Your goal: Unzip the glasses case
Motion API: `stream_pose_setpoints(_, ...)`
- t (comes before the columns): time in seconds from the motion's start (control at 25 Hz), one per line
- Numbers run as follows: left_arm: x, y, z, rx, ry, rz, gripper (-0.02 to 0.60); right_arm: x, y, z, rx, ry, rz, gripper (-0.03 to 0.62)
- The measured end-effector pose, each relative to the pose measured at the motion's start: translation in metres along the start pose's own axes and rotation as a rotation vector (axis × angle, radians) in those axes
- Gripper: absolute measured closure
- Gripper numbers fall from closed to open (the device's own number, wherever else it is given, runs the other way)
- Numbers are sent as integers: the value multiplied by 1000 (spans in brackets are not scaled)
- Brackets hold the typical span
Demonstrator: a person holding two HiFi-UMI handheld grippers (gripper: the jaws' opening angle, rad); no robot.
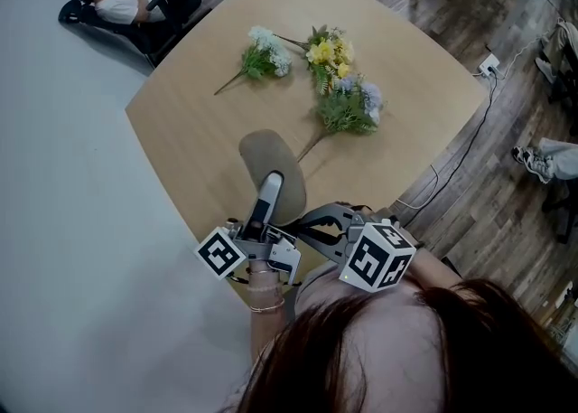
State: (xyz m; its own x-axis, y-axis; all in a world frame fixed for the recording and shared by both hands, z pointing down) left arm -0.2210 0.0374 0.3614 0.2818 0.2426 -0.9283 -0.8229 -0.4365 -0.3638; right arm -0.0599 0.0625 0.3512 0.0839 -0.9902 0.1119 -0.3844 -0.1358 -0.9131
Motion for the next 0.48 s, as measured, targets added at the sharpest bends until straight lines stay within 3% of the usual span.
stream_pose_setpoints(0.2,9,-1,-8,9,1,-106,302,7,-2,10,30,-38,-51,579)
stream_pose_setpoints(0.48,17,-7,-13,41,24,-183,302,15,-8,29,34,-76,-77,577)
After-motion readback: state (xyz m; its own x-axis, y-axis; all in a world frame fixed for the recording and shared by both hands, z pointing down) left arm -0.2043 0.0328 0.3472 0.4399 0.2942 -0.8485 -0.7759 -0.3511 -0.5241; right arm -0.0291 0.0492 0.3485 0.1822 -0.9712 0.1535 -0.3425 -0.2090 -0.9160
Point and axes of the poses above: the fingertips, and each gripper's own axes: z backward along the fingers, x to its right, y out of its top, the point moved 10 cm from there along z, backward along the fingers, and after that the axes turned 7 degrees about -z, right-handed, at the moved point
